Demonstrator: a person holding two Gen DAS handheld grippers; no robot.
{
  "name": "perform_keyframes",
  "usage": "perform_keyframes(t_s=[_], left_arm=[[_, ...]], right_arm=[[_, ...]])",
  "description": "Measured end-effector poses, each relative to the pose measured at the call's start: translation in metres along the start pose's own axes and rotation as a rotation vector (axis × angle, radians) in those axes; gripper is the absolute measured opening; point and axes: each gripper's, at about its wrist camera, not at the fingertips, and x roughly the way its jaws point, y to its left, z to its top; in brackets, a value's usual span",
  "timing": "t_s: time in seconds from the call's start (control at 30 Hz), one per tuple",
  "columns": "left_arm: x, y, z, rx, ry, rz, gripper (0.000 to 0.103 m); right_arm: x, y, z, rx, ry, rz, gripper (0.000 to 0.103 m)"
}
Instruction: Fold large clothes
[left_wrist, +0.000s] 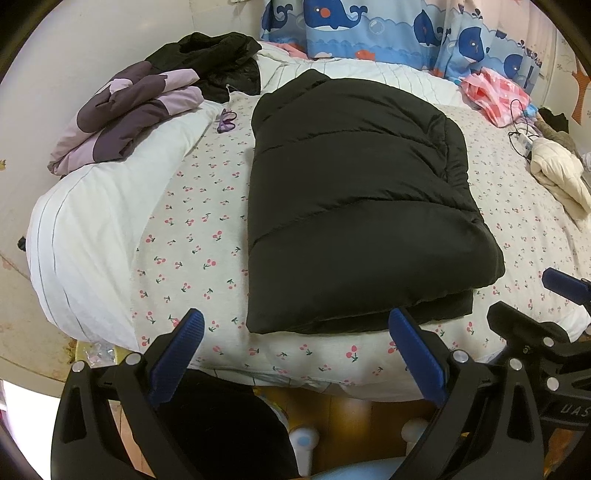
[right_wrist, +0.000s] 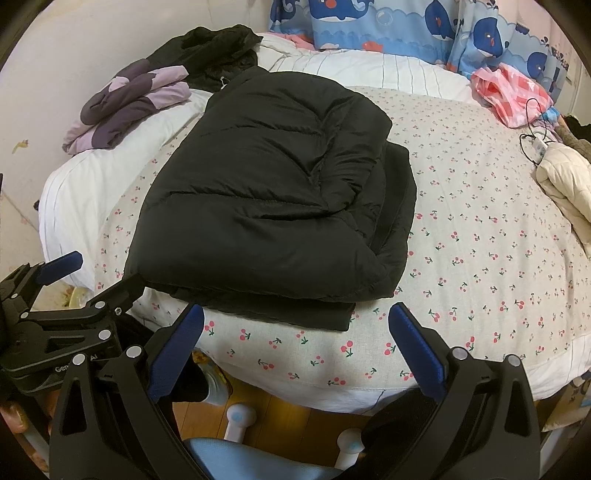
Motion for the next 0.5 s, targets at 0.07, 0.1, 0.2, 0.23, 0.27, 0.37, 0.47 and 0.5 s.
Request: perform_keyframes(t_s=[0.07,0.1,0.2,0.23,0.27,0.37,0.47,0.5], left_arm=[[-0.0001,0.0002,0.0001,0.000,0.001,-0.001,0.096],[-0.0002,0.0000,0.0000,-0.001,0.001,-0.001,0.096],[-0.0003,-0.0005,-0.0001,-0.003,0.001,-0.003,0.096],[-0.0001,-0.0003,0.0000,-0.003,0.001,-0.004,0.096],[0.0000,-0.0004,0.0000,-0.004,0.001,-0.005,0.096],[0.0006,0.0001,0.0007,-0.006,0.001,-0.007,0.096],[0.0007,0.0007,0.0010,-0.005,0.001,-0.005,0.096],[0.0005,0.0003,0.0009,-0.005,0.001,-0.006,0.096]], right_arm=[[0.0013,-0.0012,-0.0003,-0.002,0.001,0.001,0.097],[0.0017,-0.0013,-0.0006,-0.002,0.002,0.002,0.097],[0.0021,-0.0012,-0.0004,-0.002,0.003,0.003,0.097],[0.0021,-0.0014,-0.0001,-0.003,0.003,0.003,0.097],[0.0023,-0.0013,-0.0003,-0.003,0.004,0.004,0.097],[0.0024,-0.0009,-0.0003,-0.003,0.004,0.003,0.097],[0.0028,-0.0003,-0.0007,-0.003,0.005,0.003,0.097],[0.0029,-0.0004,-0.0005,-0.004,0.004,0.003,0.097]])
